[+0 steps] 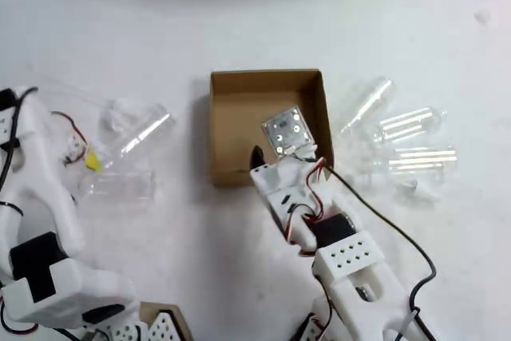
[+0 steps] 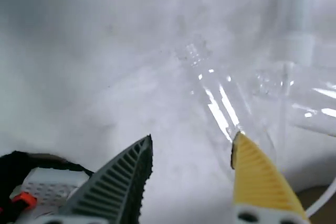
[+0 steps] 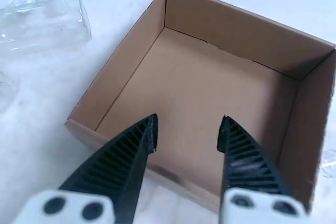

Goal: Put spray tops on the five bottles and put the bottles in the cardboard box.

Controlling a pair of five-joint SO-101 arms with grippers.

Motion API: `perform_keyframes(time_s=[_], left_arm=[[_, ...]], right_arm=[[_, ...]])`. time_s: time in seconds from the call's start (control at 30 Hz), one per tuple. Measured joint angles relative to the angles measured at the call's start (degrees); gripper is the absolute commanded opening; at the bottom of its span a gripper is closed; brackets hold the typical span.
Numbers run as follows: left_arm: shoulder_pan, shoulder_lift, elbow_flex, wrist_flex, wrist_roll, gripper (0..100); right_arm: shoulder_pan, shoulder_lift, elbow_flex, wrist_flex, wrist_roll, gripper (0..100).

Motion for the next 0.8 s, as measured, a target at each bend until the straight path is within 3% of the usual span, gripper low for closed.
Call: perform_keyframes(time_s=[0.2,0.37,0.8], left_arm=[[-0.7,0.1,5.3,-6.4,6.4,24],[-1.2,0.1,5.6,-6.5,10.9,24],[-2.5,7.7,6.0,-12.0,13.5,24]], right_arm=[[0.0,0.0,0.0,0.0,0.0,17.3],[0.0,0.0,0.0,0.0,0.0,17.3],[0.0,0.0,0.0,0.0,0.0,17.3]])
